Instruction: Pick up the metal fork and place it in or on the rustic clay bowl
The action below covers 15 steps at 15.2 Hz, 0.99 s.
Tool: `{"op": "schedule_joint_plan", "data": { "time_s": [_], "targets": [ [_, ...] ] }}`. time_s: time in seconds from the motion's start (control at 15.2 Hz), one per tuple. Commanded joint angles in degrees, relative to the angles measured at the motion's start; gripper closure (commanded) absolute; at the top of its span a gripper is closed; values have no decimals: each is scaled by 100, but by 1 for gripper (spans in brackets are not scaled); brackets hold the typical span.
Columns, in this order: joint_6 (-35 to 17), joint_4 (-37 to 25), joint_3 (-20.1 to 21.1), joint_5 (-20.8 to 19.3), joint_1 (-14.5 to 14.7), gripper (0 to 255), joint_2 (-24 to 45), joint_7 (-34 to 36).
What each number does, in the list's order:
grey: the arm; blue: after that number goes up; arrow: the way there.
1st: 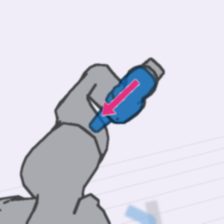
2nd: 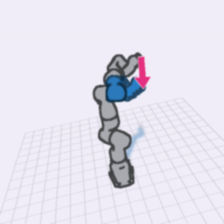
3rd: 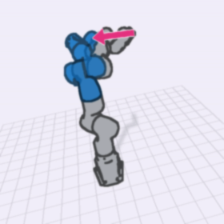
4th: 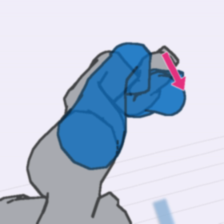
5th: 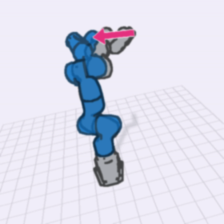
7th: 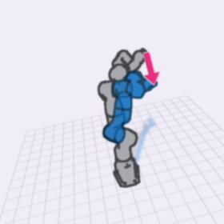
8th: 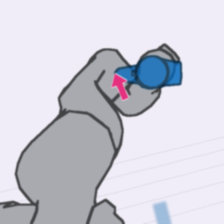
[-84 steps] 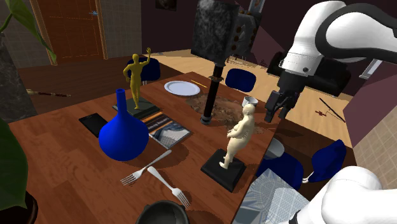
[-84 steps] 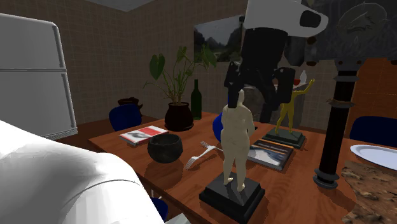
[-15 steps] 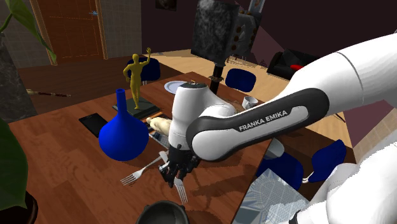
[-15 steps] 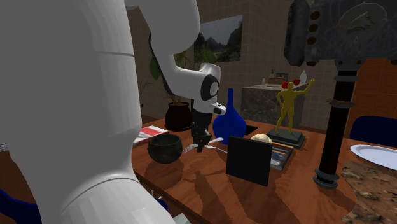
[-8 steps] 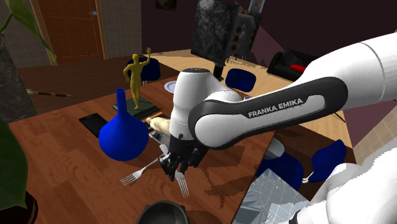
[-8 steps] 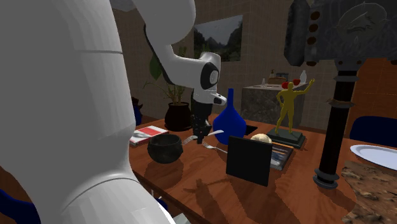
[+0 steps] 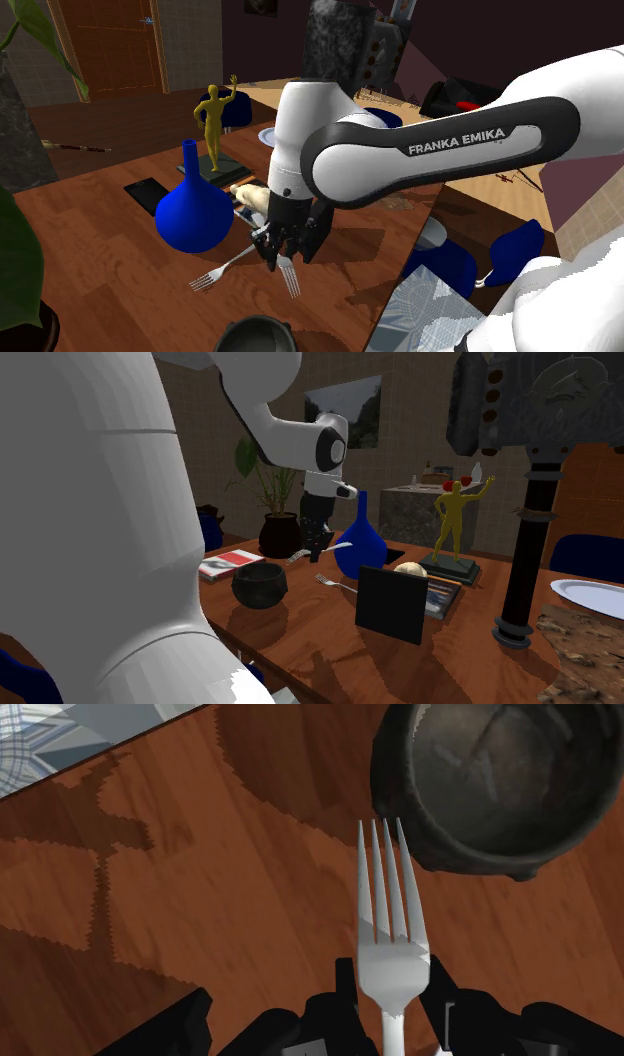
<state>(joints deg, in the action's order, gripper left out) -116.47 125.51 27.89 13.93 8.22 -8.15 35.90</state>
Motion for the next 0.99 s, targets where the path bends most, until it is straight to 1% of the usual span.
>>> {"op": "schedule_joint_plan", "data": {
  "time_s": [0.0, 0.33, 0.66, 0.92],
  "targets": [
    [149, -79, -14, 18, 0, 255, -73, 5],
    [499, -328, -50, 27, -10, 255, -182, 25],
    [268, 64, 316, 291, 316, 255, -483, 536],
    [84, 262, 653, 472, 572, 255, -622, 994]
  ]
}}
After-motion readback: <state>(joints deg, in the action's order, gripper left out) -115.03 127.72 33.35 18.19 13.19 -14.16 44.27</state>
